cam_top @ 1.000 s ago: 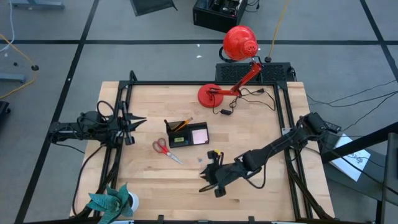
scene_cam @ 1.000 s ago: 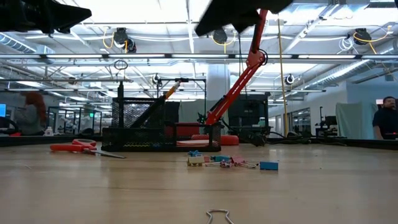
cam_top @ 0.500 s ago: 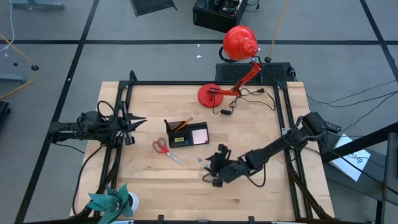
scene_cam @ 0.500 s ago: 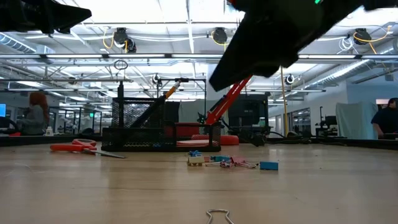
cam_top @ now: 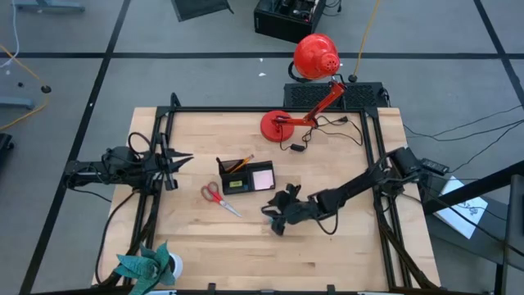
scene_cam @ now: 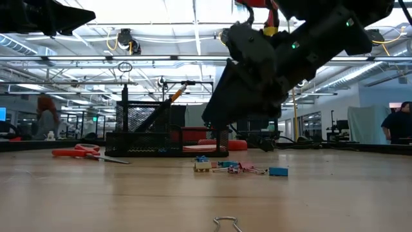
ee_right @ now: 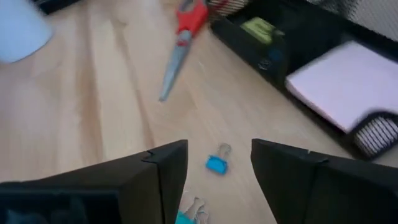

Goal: Pick and place office supplies into organizer
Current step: Put the blue binder clip into the mesh desk organizer

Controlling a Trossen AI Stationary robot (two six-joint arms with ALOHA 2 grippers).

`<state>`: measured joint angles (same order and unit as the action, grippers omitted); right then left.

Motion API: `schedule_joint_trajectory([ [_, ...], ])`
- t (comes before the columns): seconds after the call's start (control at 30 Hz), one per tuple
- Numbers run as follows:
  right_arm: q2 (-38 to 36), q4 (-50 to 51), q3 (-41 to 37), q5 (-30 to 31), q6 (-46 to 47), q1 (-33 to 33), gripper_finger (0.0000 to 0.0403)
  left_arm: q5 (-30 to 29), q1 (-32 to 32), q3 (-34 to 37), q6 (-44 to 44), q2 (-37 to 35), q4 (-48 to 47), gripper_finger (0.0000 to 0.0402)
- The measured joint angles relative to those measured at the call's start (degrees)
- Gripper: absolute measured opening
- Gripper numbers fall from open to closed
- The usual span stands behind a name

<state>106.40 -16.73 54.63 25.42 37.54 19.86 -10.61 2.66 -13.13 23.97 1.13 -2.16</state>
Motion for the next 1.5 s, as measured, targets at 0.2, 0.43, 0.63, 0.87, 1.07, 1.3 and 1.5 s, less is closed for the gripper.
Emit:
schedule_joint_trajectory([
  [0.2,2.45,0.44,0.02,1.82,7.17,0.00,0.0171,0.02,0.00,0.00,-0.09,0.00,-0.15,0.0035],
  [0.43,3.24,0.46,0.04,2.95,9.31,-0.42,0.0171,0.00,0.00,0.00,-0.11,-0.02,-0.26,0.0035],
  [0.63,3.24,0.45,0.04,3.28,9.80,-0.42,0.0171,0.02,0.00,0.00,1.21,-0.01,-0.26,0.0035],
  [0.87,3.24,0.23,0.07,2.82,9.93,0.15,0.0171,0.00,0.00,0.00,1.86,-0.02,0.96,0.0035],
  [1.07,3.24,0.20,0.07,1.42,5.27,0.12,0.0171,0.00,0.00,0.00,2.55,0.00,0.88,0.0035],
  [1.3,3.24,-2.82,0.11,-2.53,-3.46,0.09,0.0171,0.00,0.00,0.00,2.51,0.00,0.70,0.0035],
  [1.5,3.24,-3.03,0.11,-7.44,-16.55,1.07,0.0171,0.00,0.00,0.00,0.95,0.00,0.32,0.0035],
])
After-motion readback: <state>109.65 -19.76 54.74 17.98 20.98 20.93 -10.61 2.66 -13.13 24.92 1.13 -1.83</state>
